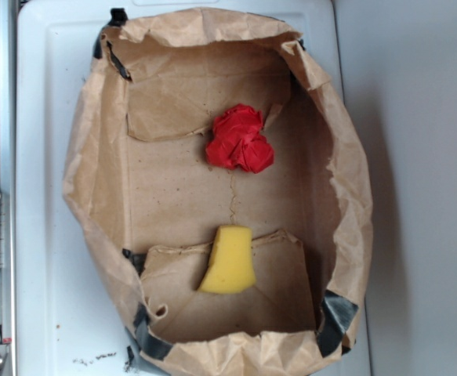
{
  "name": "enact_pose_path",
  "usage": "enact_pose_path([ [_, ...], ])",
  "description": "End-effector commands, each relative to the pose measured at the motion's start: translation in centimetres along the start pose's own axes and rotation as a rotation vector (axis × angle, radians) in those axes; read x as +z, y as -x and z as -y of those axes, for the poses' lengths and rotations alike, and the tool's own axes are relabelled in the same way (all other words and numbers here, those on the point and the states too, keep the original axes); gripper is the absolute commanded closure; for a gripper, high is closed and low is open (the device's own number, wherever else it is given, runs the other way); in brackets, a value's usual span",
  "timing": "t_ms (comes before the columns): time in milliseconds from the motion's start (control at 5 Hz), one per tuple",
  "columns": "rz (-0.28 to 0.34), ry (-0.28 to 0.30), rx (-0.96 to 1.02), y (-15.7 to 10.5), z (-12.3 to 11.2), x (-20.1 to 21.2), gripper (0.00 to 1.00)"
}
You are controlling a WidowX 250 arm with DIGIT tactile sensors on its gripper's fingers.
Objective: Grab the green sponge.
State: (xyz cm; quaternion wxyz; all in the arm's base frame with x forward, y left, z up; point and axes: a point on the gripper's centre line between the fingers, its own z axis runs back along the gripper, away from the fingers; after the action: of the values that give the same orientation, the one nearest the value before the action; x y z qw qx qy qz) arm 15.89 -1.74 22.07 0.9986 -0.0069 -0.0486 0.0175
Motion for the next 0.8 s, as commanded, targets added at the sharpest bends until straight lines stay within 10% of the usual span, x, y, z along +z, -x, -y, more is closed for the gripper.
enact_pose_path([
  [0,0.08,-0.02,0.074,-2.8,-1.1,0.5,0.0],
  [600,0.125,-0.038,0.2,-3.7,-2.6,0.2,0.0],
])
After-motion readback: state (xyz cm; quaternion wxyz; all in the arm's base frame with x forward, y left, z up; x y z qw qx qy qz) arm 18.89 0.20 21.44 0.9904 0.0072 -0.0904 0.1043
